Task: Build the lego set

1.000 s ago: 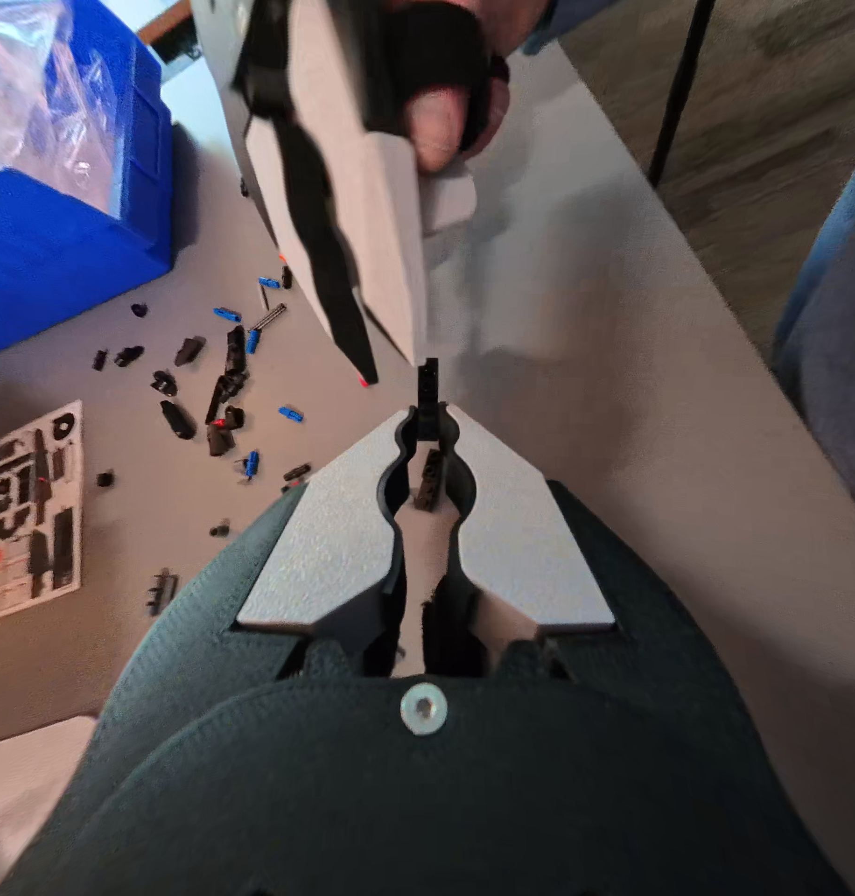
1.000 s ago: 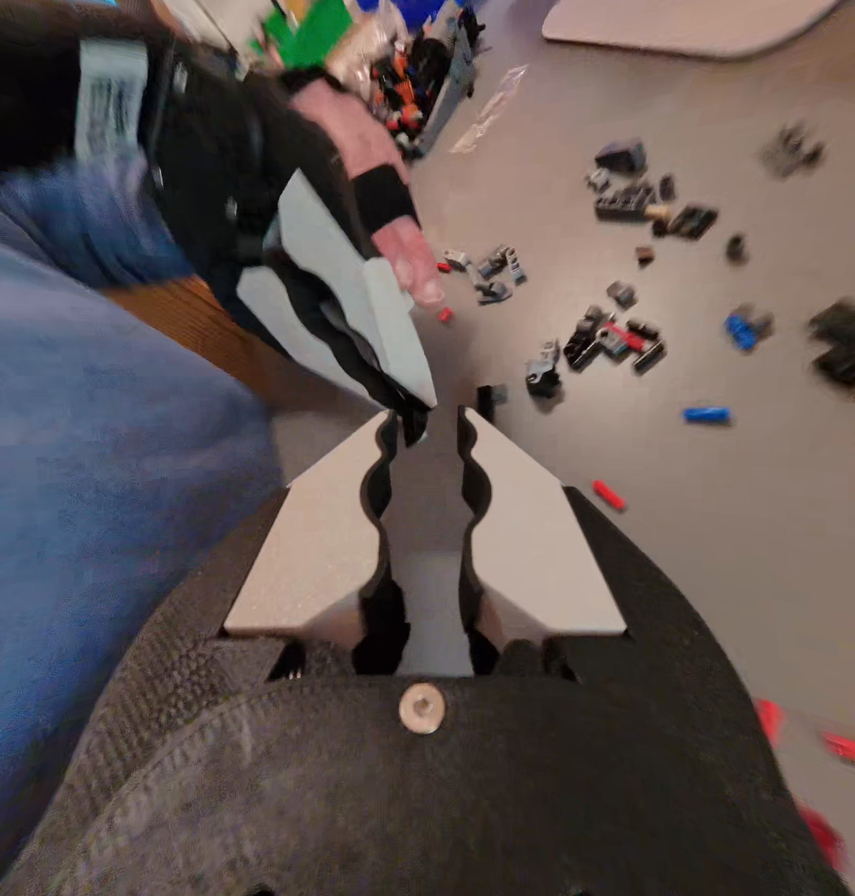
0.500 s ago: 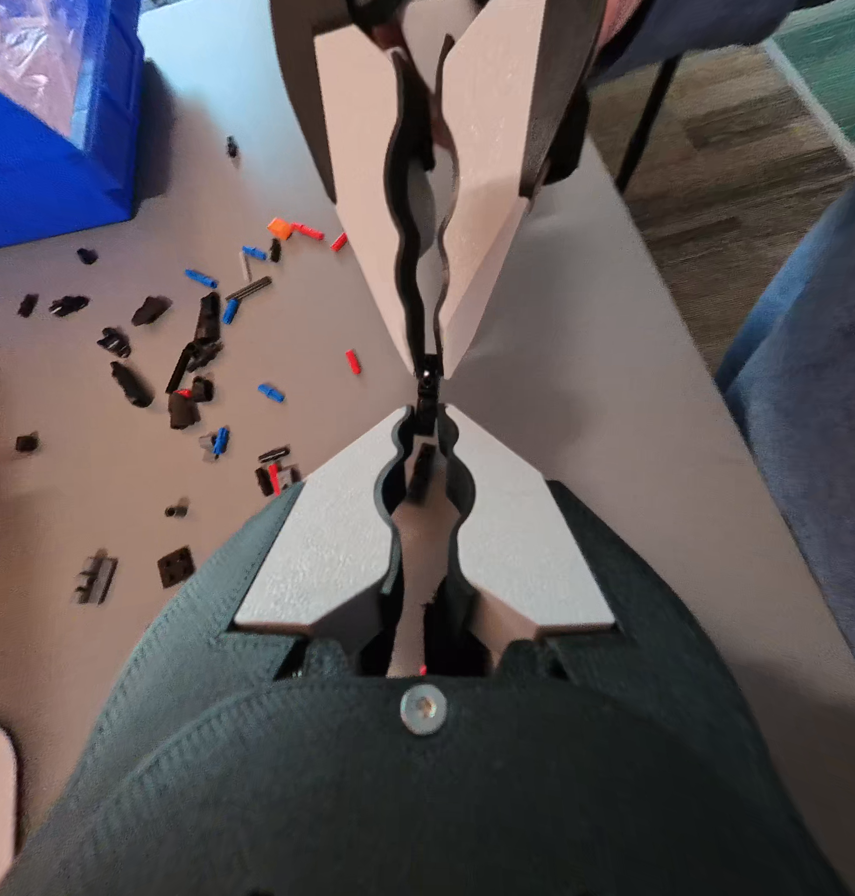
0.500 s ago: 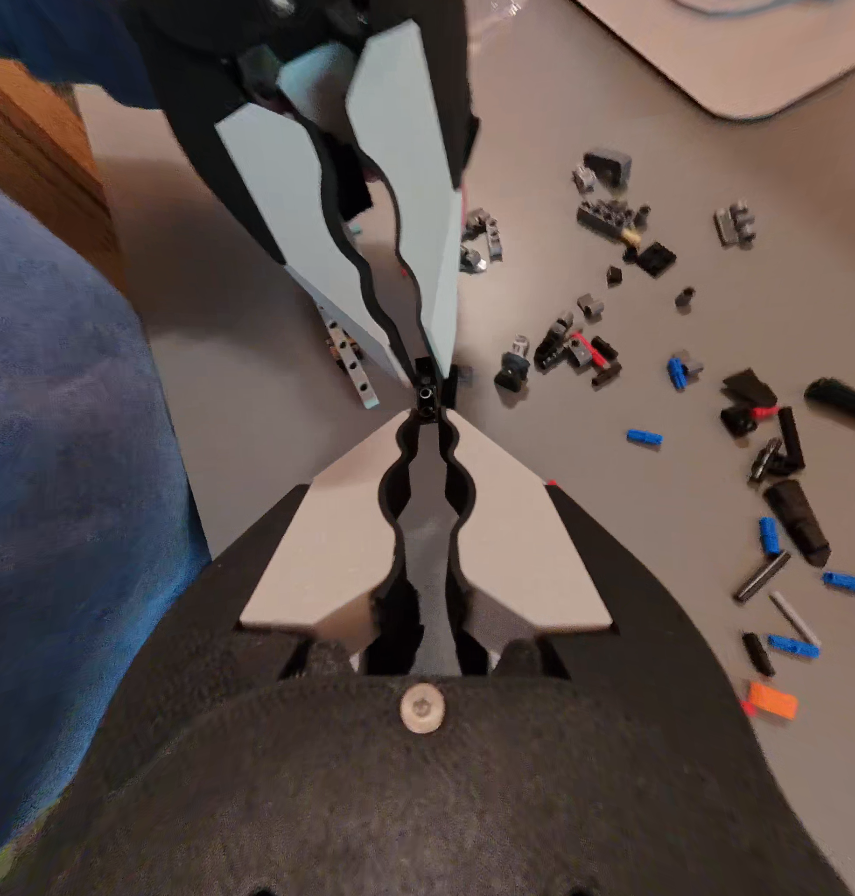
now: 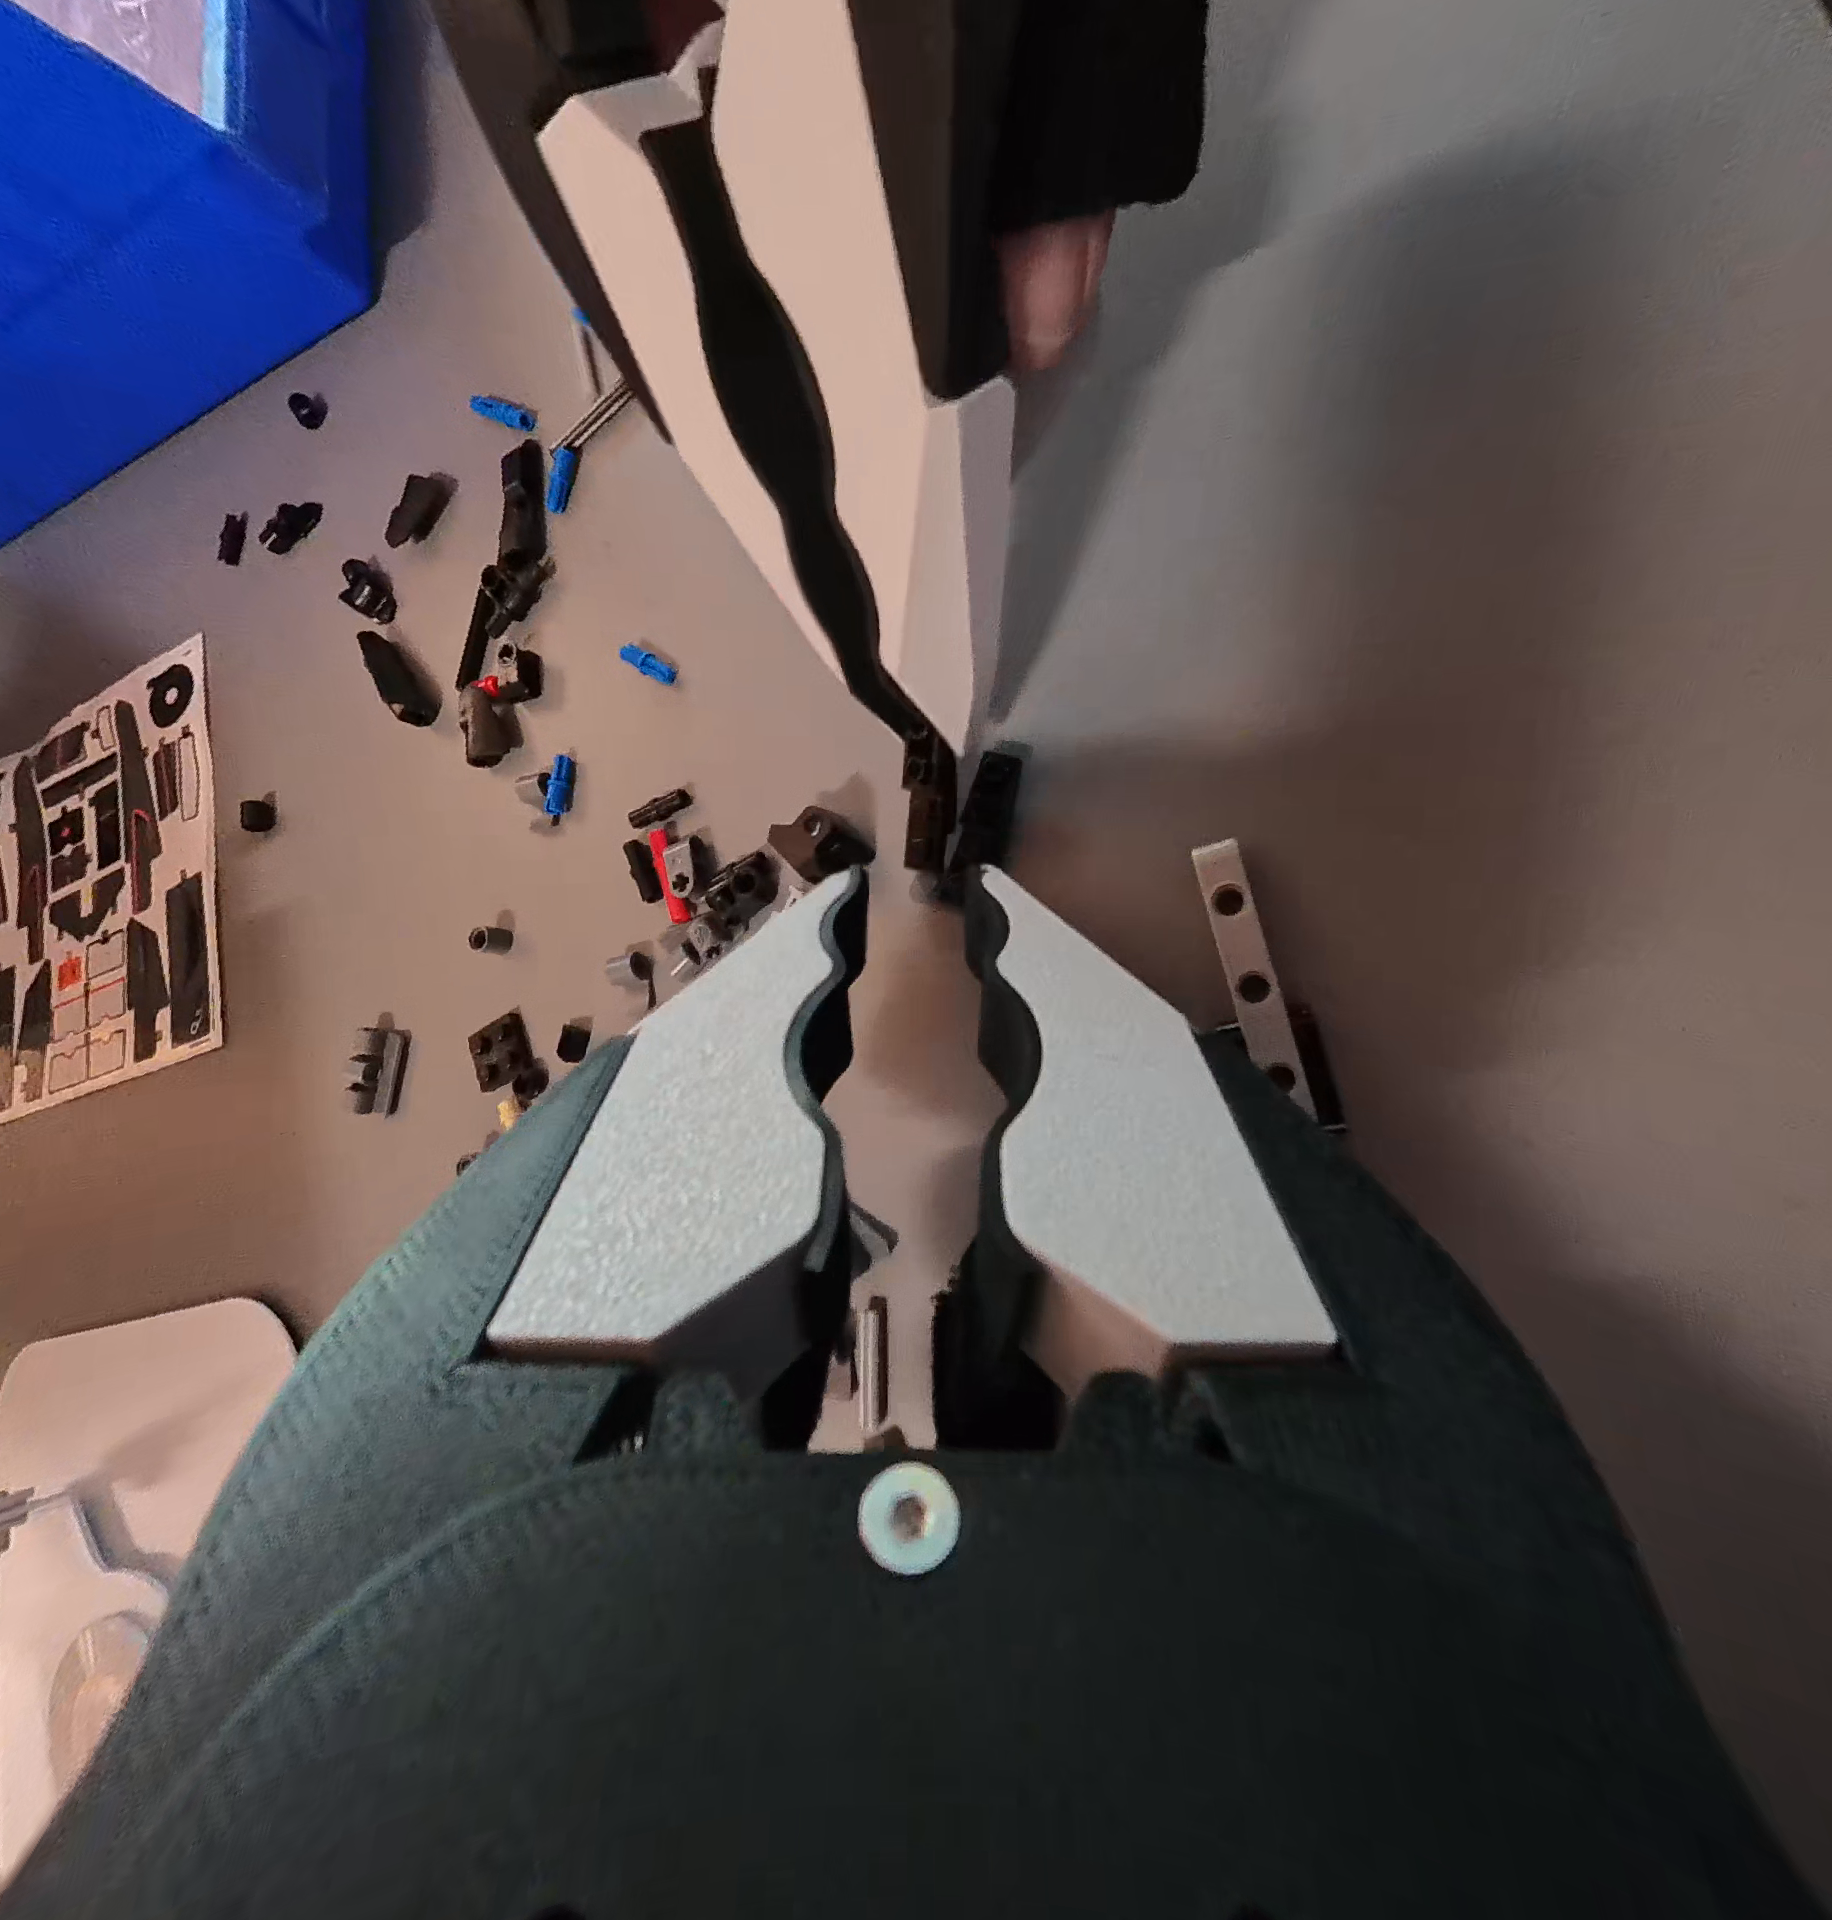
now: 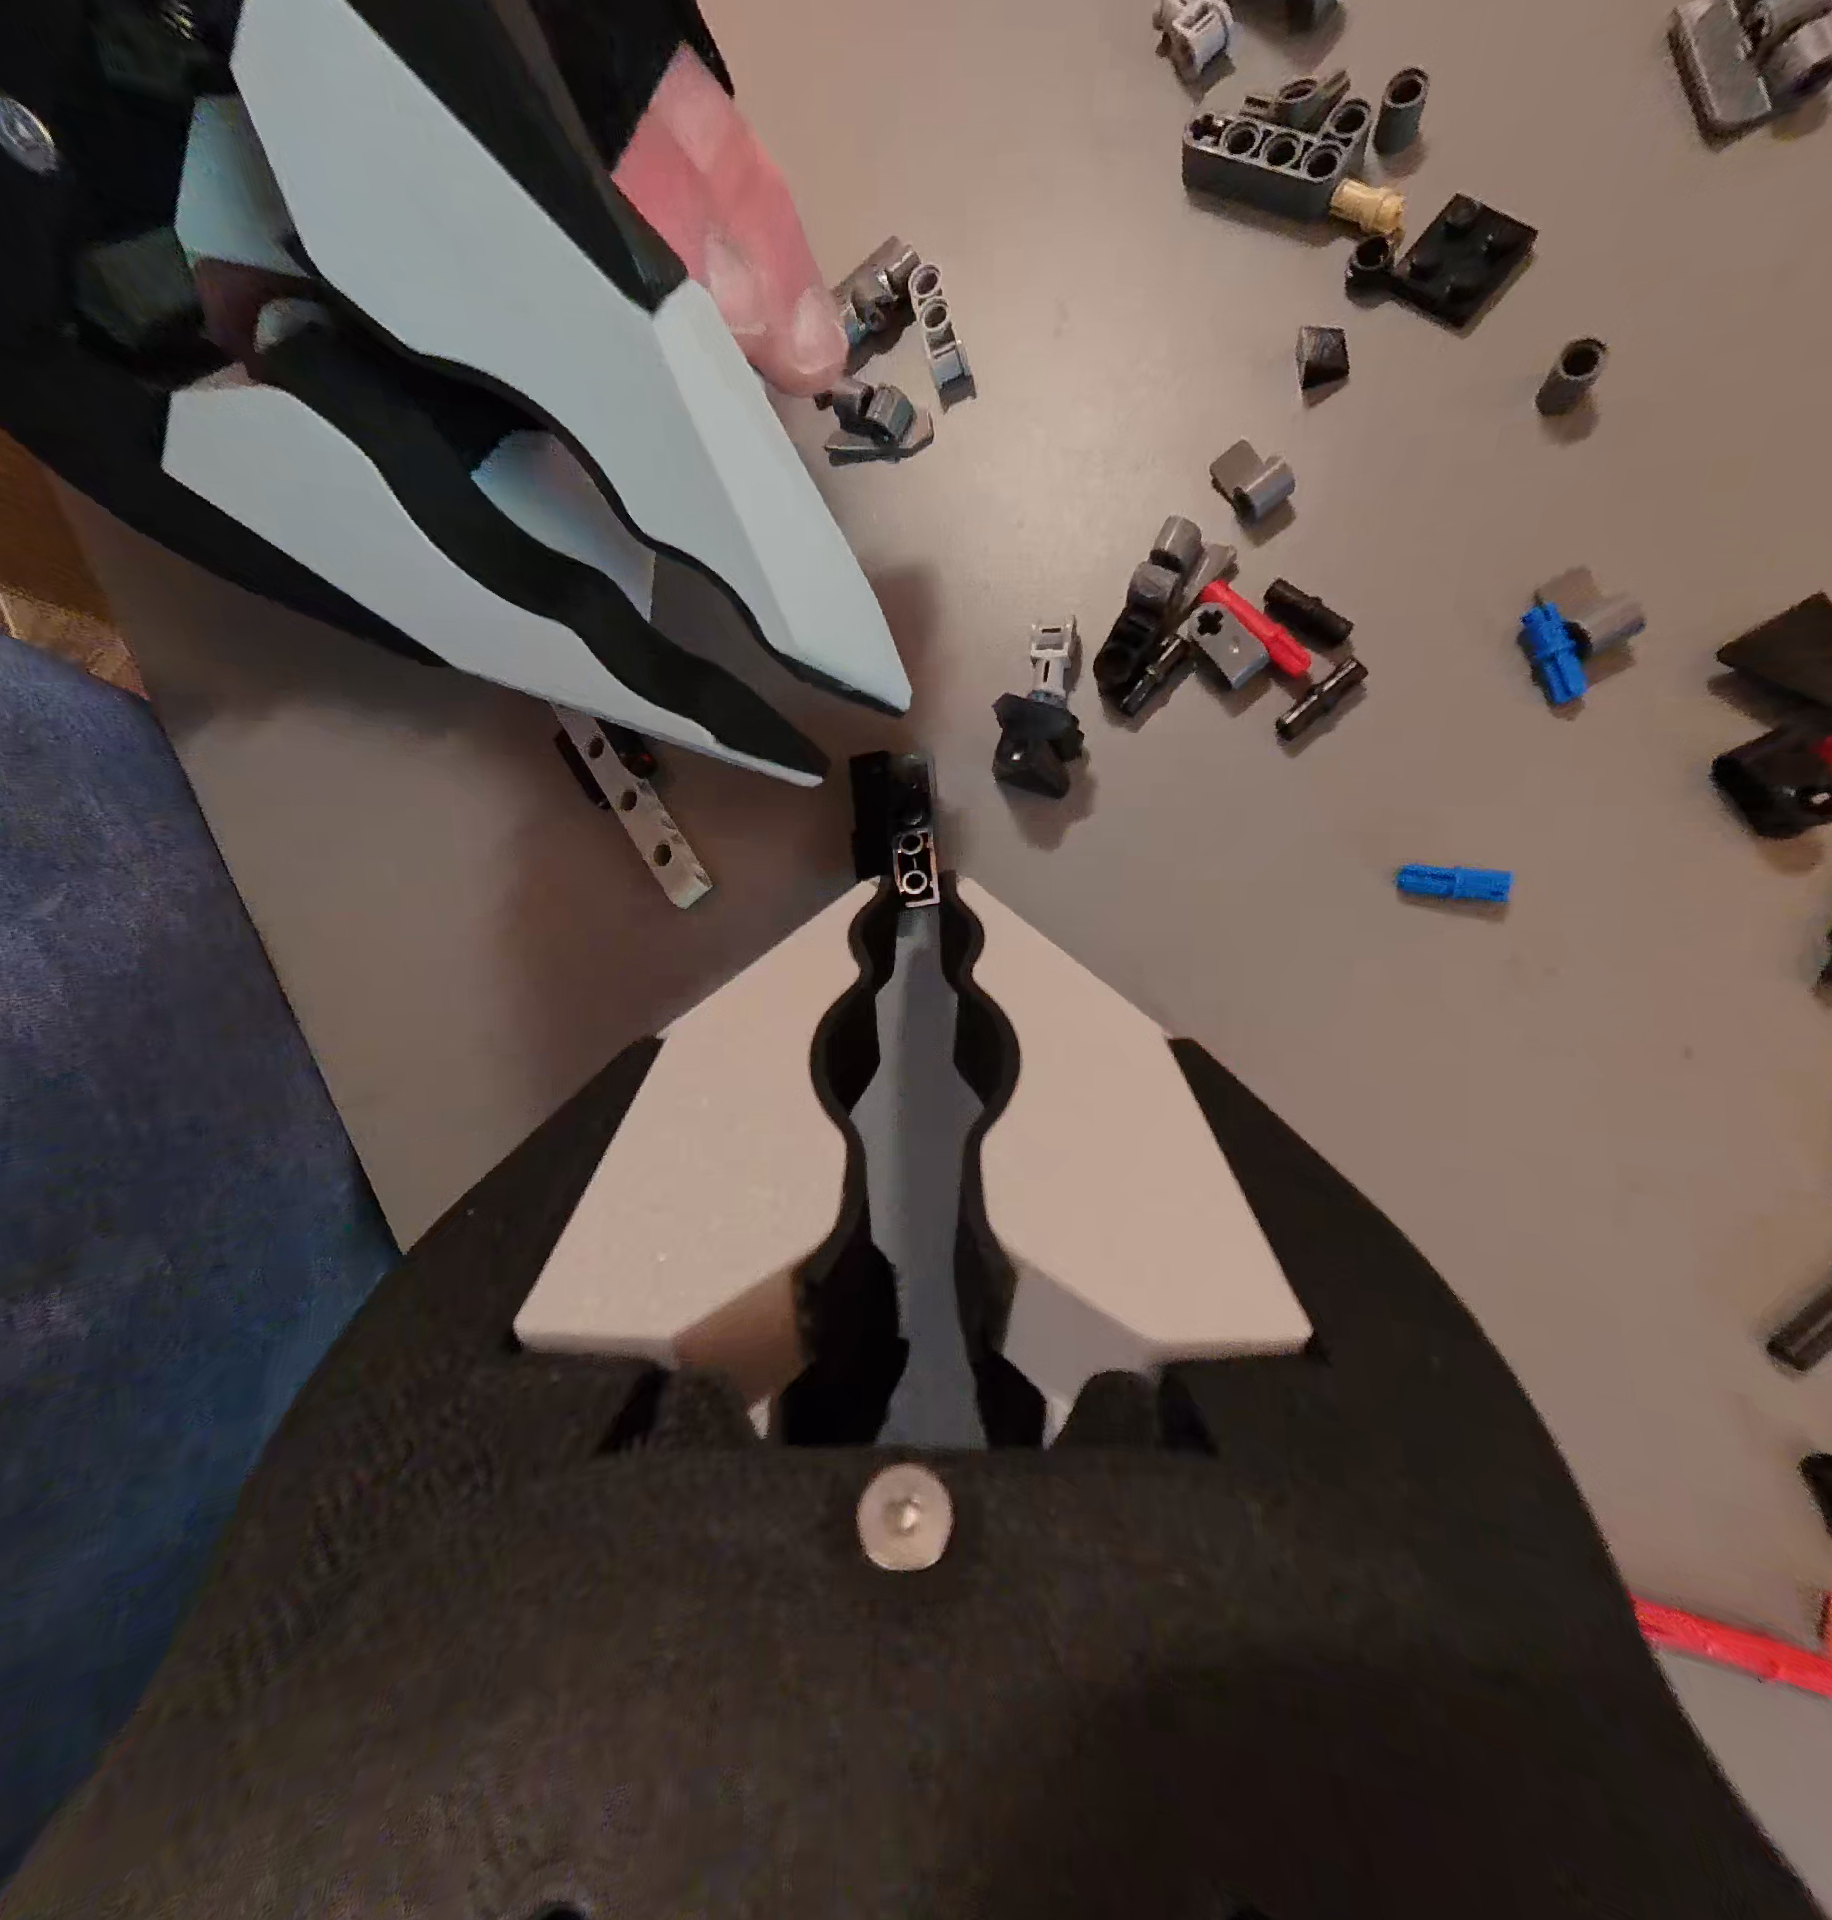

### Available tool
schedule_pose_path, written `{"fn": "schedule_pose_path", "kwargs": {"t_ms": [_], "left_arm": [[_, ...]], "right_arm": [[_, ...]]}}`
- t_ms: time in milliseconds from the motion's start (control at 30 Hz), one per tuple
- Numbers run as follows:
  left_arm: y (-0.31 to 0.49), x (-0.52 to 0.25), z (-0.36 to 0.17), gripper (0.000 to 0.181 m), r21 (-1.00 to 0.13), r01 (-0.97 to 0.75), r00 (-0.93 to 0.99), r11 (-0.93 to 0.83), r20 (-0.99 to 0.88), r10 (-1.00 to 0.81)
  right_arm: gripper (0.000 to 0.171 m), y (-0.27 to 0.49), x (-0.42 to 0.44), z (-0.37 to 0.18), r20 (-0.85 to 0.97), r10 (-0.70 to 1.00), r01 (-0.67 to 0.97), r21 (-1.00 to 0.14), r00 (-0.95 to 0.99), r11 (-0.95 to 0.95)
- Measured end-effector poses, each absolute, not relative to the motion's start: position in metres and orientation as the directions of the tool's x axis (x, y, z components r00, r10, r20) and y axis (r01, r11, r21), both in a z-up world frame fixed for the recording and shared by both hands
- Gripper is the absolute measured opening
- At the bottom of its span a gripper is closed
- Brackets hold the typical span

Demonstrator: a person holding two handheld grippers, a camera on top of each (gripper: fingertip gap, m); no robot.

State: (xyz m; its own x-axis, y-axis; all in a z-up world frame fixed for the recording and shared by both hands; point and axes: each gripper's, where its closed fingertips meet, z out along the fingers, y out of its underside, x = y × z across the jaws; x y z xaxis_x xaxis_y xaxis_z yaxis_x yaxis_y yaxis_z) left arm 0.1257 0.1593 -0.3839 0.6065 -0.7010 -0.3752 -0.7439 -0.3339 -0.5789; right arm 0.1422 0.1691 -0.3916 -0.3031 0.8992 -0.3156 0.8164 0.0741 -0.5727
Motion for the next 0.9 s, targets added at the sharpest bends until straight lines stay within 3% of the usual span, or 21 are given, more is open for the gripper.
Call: {"fn": "schedule_pose_path", "kwargs": {"t_ms": [900], "left_arm": [[0.158, 0.132, -0.397, 0.008, -0.509, -0.809, 0.518, -0.296, -0.377, -0.768]], "right_arm": [[0.007, 0.163, 0.142, -0.393, -0.319, 0.88, 0.833, -0.537, -0.351, 0.137]]}}
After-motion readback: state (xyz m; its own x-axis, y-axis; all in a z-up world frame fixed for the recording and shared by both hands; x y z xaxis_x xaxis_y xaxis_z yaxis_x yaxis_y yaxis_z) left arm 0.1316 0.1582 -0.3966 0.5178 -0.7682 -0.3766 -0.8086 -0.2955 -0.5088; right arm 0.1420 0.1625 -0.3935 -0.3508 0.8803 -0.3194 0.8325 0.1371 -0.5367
